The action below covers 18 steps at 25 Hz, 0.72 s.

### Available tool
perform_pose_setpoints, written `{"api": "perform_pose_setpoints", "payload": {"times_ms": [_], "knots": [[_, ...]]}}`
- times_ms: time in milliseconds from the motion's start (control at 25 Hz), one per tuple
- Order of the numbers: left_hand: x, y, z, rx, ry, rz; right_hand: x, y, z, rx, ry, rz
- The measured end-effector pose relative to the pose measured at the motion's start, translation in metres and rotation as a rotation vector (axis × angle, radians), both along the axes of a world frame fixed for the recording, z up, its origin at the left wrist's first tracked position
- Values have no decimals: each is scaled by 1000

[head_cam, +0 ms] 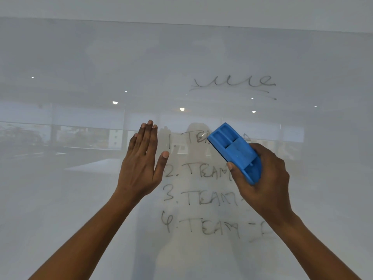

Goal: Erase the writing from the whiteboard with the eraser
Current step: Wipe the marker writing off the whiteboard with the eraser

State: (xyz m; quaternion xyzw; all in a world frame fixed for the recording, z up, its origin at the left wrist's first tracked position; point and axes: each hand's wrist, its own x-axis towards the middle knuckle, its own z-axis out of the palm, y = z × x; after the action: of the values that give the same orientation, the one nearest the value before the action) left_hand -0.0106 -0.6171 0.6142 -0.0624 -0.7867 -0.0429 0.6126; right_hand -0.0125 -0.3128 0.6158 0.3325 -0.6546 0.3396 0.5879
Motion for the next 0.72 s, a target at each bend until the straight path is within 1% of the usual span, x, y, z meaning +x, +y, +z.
{"api": "perform_pose_setpoints", "payload": {"times_ms": [160, 560, 720], "knots": [[-9, -7, 2, 14, -2, 8, -7, -9, 7, 21, 48, -55], [-41, -32, 8, 58, -38, 19, -22, -7, 11, 11, 56, -65], [-55, -37, 17, 79, -13, 13, -27, -6, 13, -2, 67, -78]]}}
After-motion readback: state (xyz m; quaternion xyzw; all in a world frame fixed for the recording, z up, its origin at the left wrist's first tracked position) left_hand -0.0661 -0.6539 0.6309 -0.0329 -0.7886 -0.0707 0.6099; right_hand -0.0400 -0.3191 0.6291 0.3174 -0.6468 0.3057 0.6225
